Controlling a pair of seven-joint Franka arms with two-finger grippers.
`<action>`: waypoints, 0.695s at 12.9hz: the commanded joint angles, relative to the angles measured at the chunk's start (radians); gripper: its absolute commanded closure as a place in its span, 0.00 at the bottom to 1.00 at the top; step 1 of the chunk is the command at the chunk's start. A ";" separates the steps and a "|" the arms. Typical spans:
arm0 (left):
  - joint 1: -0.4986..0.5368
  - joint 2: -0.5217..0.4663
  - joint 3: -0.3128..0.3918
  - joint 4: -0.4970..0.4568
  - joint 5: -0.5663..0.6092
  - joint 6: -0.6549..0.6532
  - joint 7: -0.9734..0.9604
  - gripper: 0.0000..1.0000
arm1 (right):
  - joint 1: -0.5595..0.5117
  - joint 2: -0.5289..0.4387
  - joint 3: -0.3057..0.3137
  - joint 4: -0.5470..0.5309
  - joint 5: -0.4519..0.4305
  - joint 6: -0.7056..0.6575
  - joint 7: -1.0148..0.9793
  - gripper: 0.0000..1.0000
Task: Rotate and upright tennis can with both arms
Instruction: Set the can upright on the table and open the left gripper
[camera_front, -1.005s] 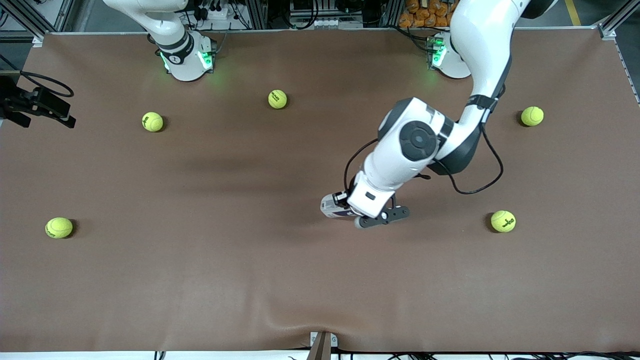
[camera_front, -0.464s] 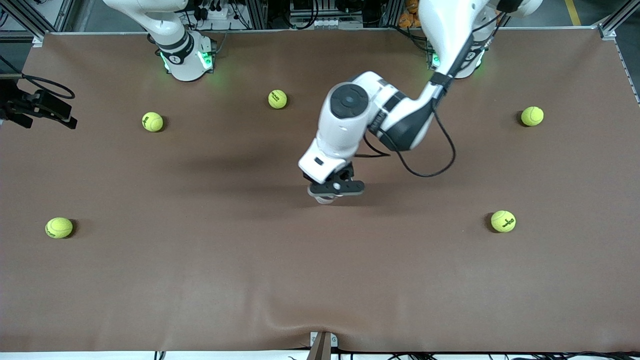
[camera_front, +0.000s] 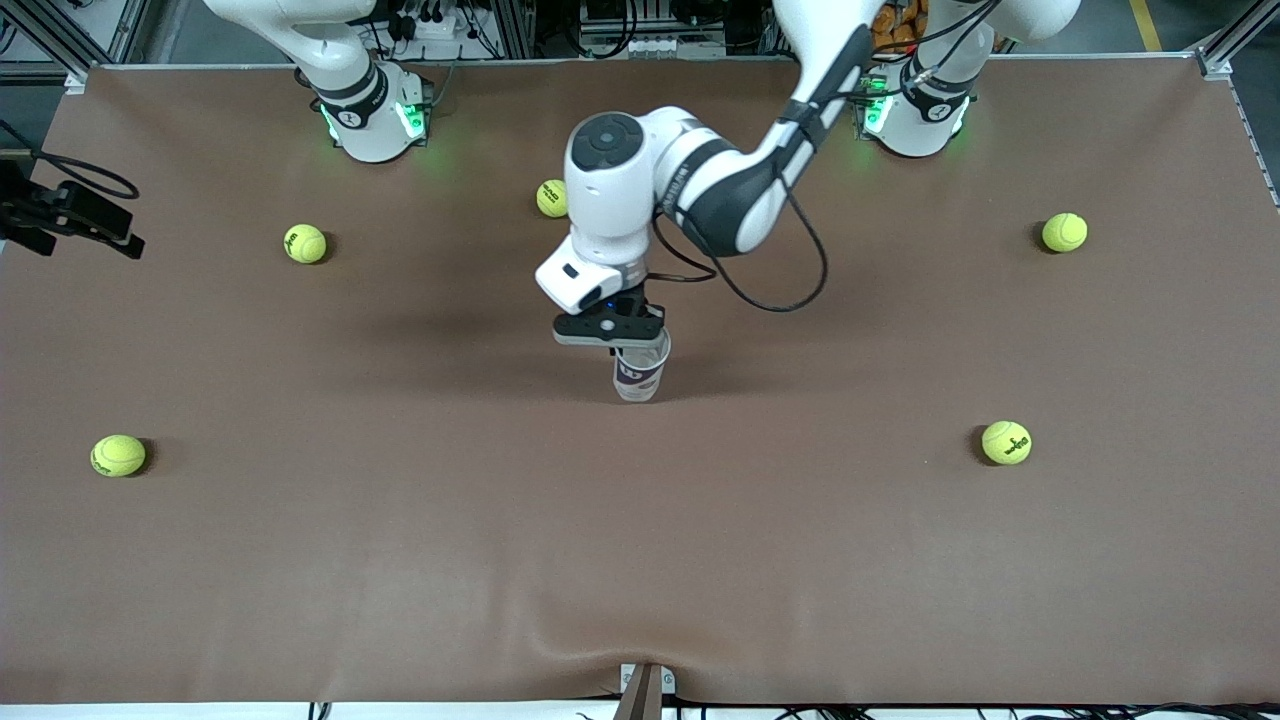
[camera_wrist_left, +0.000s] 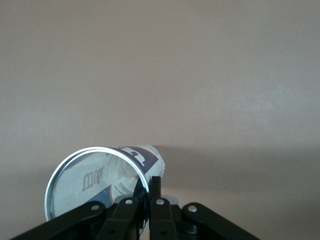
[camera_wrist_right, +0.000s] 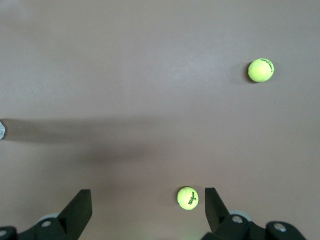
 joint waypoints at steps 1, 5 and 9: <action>-0.032 0.036 0.020 0.031 0.059 0.032 -0.019 1.00 | 0.014 -0.011 -0.024 0.003 -0.005 -0.009 0.008 0.00; -0.029 0.036 0.021 0.025 0.062 0.048 -0.015 0.00 | -0.021 -0.013 -0.015 0.005 0.000 -0.019 -0.015 0.00; -0.026 -0.008 0.032 0.029 0.060 0.046 -0.015 0.00 | -0.041 -0.013 -0.013 0.011 0.000 -0.023 -0.084 0.00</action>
